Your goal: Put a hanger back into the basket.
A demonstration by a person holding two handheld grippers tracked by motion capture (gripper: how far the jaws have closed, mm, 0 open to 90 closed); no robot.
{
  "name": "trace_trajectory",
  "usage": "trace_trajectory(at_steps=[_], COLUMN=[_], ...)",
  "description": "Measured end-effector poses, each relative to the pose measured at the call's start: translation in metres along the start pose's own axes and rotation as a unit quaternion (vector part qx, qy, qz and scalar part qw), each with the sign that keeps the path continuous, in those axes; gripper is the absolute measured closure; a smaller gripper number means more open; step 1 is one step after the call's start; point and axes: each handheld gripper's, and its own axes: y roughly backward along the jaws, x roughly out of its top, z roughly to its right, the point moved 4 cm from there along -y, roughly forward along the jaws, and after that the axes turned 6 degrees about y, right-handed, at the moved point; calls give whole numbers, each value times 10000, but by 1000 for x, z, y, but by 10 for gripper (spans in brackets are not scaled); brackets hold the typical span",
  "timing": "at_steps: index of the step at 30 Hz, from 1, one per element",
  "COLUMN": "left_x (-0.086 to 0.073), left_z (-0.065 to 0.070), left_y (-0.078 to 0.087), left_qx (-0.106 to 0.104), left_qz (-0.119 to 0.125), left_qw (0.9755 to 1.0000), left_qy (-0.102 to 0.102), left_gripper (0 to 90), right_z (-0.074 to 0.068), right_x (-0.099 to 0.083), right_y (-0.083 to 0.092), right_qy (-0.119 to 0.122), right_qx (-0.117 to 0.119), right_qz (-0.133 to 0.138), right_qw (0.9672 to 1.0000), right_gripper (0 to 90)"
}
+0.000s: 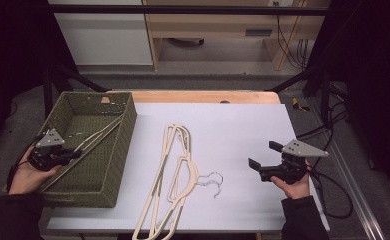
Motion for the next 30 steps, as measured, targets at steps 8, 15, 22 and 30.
trace_trajectory(at_steps=[8, 15, 22, 30], left_x=[-6, -2, 6, 22], left_z=[14, 25, 33, 39], left_y=[-4, -12, -10, 13], left_qx=[-86, -136, -138, 28], left_qz=[-329, -601, -561, 49], left_qw=[9990, 9968, 9962, 9987], left_qy=[-307, -502, -657, -507], left_gripper=[712, 680, 644, 517], right_z=[-2, -2, -3, -5], right_x=[0, 0, 0, 2], right_y=[-2, -2, -2, -3], right_qy=[31, 33, 49, 122], right_qx=[29, 39, 48, 82], right_qz=[-35, -27, -21, 19], right_qw=[10000, 10000, 10000, 9999], right_gripper=[31, 31, 31, 32])
